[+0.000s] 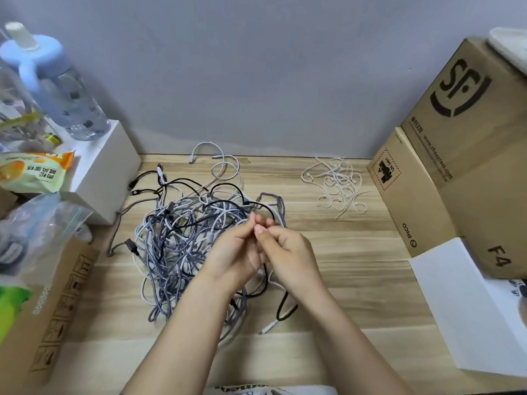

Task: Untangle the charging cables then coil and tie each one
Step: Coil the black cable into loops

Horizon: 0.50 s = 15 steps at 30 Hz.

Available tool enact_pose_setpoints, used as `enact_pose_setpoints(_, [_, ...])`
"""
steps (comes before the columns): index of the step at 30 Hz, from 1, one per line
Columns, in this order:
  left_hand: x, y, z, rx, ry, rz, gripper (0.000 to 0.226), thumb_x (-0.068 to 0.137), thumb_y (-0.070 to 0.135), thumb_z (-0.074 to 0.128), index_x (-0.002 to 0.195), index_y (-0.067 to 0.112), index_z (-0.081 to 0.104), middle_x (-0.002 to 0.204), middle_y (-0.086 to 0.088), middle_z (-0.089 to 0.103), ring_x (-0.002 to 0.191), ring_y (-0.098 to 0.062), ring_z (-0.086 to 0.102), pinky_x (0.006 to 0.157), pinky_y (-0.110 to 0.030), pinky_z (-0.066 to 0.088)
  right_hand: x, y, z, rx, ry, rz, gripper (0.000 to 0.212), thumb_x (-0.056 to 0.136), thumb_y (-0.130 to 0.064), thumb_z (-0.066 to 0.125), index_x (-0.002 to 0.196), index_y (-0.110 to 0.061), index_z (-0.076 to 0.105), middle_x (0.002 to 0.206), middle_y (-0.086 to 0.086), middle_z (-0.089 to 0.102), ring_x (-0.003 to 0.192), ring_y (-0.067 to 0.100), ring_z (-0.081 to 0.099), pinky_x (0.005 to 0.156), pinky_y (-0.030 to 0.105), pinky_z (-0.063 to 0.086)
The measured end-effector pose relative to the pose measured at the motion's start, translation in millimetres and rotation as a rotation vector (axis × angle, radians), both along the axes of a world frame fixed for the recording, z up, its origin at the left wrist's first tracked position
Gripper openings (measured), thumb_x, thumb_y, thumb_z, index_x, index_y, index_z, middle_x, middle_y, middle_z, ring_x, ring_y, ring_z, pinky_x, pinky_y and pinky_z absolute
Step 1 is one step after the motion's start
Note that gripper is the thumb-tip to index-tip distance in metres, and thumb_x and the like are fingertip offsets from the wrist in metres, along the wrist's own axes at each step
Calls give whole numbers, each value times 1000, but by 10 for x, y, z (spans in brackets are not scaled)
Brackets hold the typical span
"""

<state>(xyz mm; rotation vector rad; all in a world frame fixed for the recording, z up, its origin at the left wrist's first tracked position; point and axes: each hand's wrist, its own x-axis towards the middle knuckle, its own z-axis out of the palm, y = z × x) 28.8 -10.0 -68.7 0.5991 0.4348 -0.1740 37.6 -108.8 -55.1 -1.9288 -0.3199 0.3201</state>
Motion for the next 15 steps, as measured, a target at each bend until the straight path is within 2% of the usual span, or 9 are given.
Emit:
enact_pose_setpoints(2, [44, 71, 40, -199, 47, 37, 46, 96, 25, 36, 55, 16, 56, 62, 2, 54, 55, -10, 57, 57, -20, 51, -48, -23, 127, 65, -45, 3, 48, 75, -56, 48, 54, -14, 54, 52, -2, 49, 58, 5, 45, 59, 34, 40])
enact_pose_setpoints(3, [69, 135, 39, -286, 67, 84, 45, 98, 26, 33, 58, 15, 53, 60, 3, 51, 53, -10, 55, 52, -19, 52, -92, -49, 221, 108, -65, 26, 48, 76, -53, 51, 52, -12, 50, 48, -2, 42, 54, 4, 40, 55, 33, 36])
enact_pose_setpoints(5, [109, 299, -20, -326, 103, 195, 39, 98, 27, 33, 64, 17, 50, 57, 4, 51, 48, -9, 53, 50, -19, 51, -198, -113, 422, 227, -99, 79, 45, 80, -38, 60, 46, -20, 38, 46, -10, 28, 49, 1, 27, 48, 24, 24])
enact_pose_setpoints(7, [131, 480, -119, -306, 119, 278, 33, 98, 28, 35, 68, 19, 47, 56, 4, 53, 45, -8, 54, 48, -21, 51, -294, -148, 573, 318, -160, 125, 48, 81, -31, 63, 46, -26, 30, 47, -14, 23, 47, 1, 23, 47, 16, 20])
enact_pose_setpoints(9, [116, 591, -170, -294, 126, 321, 34, 99, 29, 34, 69, 19, 46, 56, 4, 53, 45, -8, 54, 47, -22, 51, -312, -149, 586, 358, -175, 132, 49, 82, -31, 62, 46, -27, 28, 47, -14, 23, 47, 1, 22, 46, 15, 20])
enact_pose_setpoints(11, [80, 629, -173, -270, 105, 360, 35, 100, 30, 33, 70, 18, 46, 56, 4, 53, 46, -7, 54, 48, -21, 51, -235, -128, 515, 365, -93, 104, 51, 84, -29, 61, 45, -25, 28, 46, -14, 23, 46, 1, 21, 46, 17, 20])
enact_pose_setpoints(13, [37, 619, -163, -158, 83, 356, 33, 99, 32, 33, 72, 19, 46, 59, 6, 56, 51, -5, 57, 56, -21, 50, -90, -159, 389, 271, 5, 69, 46, 85, -33, 53, 45, -21, 35, 43, -11, 28, 42, 3, 25, 45, 18, 22])
enact_pose_setpoints(15, [-20, 568, -151, -4, 36, 295, 31, 98, 33, 33, 73, 21, 46, 64, 8, 58, 58, -4, 60, 66, -22, 46, 51, -205, 234, 111, 154, 88, 37, 86, -35, 56, 54, -16, 52, 42, -5, 43, 40, 8, 39, 42, 18, 30])
